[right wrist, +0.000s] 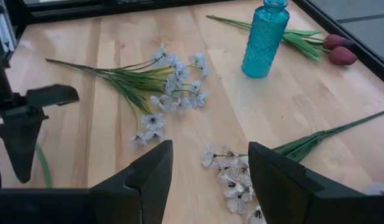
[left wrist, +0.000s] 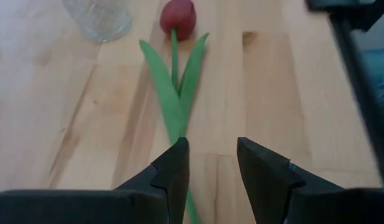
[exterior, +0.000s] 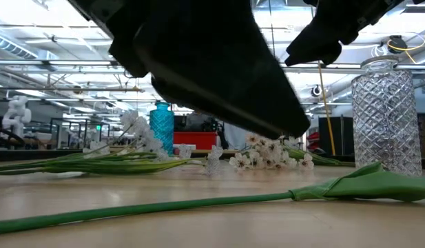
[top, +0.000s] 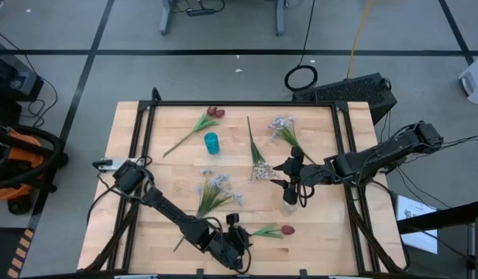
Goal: Sort flowers into vase by color
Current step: Move the bottom red tulip to the top right of the table
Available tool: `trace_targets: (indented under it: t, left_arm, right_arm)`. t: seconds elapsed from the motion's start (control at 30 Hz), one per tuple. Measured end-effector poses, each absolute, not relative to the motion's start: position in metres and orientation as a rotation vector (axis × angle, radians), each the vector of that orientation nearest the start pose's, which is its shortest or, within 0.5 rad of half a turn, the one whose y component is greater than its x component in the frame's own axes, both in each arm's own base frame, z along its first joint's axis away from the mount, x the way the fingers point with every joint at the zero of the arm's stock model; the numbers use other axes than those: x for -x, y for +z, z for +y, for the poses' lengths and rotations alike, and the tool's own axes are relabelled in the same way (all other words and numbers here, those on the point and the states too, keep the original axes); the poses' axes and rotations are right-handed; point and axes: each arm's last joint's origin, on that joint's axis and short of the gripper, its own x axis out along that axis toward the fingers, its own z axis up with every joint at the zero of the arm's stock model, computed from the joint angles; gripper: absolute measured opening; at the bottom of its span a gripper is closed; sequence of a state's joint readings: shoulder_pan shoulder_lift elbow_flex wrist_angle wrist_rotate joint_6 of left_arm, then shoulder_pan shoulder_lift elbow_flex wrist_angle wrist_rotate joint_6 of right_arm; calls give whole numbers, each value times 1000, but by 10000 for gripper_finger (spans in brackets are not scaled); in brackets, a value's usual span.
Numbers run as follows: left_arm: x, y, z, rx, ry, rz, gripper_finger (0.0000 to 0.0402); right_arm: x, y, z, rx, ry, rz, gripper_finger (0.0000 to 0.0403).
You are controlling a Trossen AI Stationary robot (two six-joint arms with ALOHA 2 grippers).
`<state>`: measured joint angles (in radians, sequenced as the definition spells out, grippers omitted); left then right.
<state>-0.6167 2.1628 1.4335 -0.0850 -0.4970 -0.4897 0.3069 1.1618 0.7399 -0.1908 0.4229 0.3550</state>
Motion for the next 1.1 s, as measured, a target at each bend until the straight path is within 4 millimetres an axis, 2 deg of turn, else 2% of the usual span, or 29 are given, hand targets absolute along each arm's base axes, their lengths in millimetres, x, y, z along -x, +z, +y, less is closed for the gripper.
trace_targets:
  t: [0.13, 0.33, 0.43, 0.57, 0.83, 0.93, 1.1]
  left_arm:
    - [-379, 136, -256, 19, 80, 689, 141]
    - [-380, 136, -254, 10, 98, 690, 141]
    - [-383, 128, -251, -14, 103, 699, 141]
    - [-384, 108, -249, -45, 114, 741, 141]
    - [-388, 101, -246, -15, 128, 745, 139]
    - [-391, 101, -243, 0, 115, 758, 122]
    - [-396, 101, -234, 54, 94, 791, 56]
  right_arm:
    - [-232, 246, 61, -133, -214, 544, 199]
    - [-232, 246, 62, -159, -219, 542, 199]
    - [-232, 246, 62, -161, -219, 542, 199]
    - [-232, 246, 62, -160, -219, 544, 199]
    - [-232, 245, 62, -148, -217, 550, 199]
    - [-232, 245, 62, -147, -217, 550, 199]
    - [-232, 245, 62, -148, -216, 550, 199]
